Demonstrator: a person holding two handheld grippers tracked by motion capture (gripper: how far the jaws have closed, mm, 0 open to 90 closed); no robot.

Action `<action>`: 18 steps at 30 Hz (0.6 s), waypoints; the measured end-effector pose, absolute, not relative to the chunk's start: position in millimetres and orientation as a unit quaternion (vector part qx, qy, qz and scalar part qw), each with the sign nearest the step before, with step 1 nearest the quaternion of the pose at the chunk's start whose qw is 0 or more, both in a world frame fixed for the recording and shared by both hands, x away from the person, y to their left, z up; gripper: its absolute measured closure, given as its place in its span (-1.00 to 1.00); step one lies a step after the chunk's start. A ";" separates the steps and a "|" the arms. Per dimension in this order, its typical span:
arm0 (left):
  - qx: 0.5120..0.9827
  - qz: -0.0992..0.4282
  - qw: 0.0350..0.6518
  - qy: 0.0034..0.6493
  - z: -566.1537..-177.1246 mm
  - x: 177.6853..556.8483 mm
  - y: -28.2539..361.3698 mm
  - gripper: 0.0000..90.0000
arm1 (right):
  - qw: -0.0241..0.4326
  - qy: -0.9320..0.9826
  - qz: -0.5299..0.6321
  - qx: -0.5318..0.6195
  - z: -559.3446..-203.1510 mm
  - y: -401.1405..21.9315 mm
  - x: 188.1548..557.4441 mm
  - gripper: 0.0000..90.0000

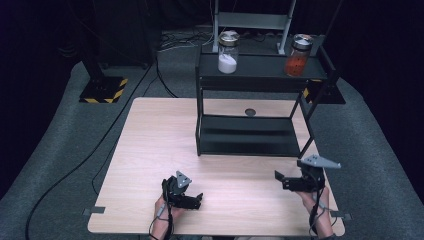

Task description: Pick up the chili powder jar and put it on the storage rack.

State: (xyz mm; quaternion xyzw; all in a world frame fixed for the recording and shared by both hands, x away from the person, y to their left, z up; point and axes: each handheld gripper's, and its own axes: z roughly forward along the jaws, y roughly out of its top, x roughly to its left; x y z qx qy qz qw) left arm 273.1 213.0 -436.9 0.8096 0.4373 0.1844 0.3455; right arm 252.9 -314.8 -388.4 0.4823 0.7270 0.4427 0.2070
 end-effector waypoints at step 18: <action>0.811 0.185 0.344 0.435 -436.6 273.8 213.1 -0.99 | 0.210 0.717 0.439 0.499 -450.6 -307.0 233.0 -1.00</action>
